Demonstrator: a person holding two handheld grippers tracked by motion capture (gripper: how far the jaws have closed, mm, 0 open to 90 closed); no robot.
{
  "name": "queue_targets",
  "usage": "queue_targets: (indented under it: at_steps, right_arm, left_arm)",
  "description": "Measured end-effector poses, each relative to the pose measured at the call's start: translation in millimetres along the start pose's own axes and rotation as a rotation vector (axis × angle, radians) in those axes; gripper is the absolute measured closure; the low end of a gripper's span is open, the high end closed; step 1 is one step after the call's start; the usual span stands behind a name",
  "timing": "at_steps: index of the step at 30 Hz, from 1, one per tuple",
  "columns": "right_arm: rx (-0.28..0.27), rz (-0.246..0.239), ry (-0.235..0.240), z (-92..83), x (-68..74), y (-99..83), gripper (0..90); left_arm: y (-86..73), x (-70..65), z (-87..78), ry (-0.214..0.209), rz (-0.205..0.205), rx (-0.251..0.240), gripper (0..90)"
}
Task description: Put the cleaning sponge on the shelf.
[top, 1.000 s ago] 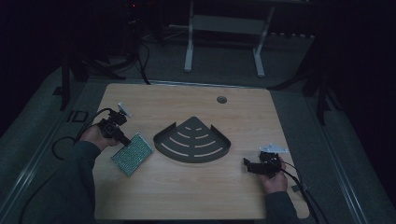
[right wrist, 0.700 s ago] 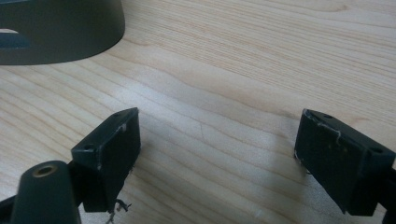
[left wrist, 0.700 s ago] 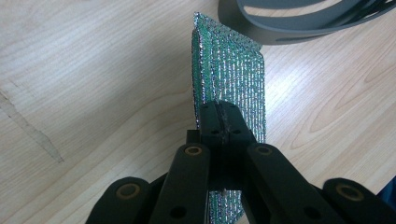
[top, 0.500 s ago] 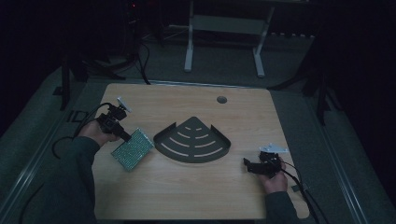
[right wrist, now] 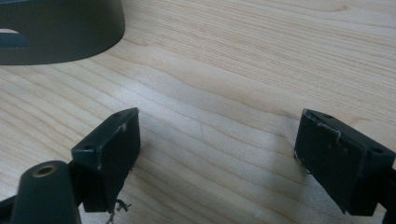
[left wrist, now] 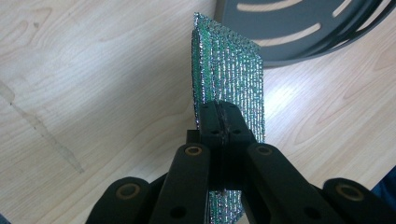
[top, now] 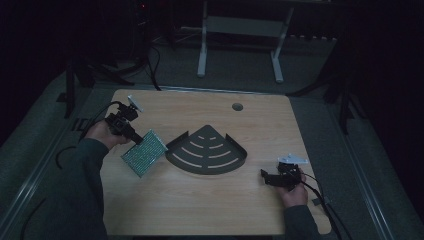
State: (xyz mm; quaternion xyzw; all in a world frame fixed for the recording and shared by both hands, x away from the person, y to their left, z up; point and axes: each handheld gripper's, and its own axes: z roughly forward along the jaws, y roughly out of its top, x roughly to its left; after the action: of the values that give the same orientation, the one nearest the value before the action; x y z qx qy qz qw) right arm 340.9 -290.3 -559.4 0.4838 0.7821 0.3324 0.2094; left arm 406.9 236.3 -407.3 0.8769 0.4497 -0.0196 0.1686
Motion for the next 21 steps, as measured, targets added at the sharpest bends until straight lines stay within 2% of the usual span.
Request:
queue_targets:
  at_steps: [21]
  right_arm:
    - [0.000, -0.001, 0.000, 0.1, -0.1, 0.1, 14.0]
  left_arm:
    - [34.5, -18.3, -2.2, 0.005, 0.054, -0.036, 90.0]
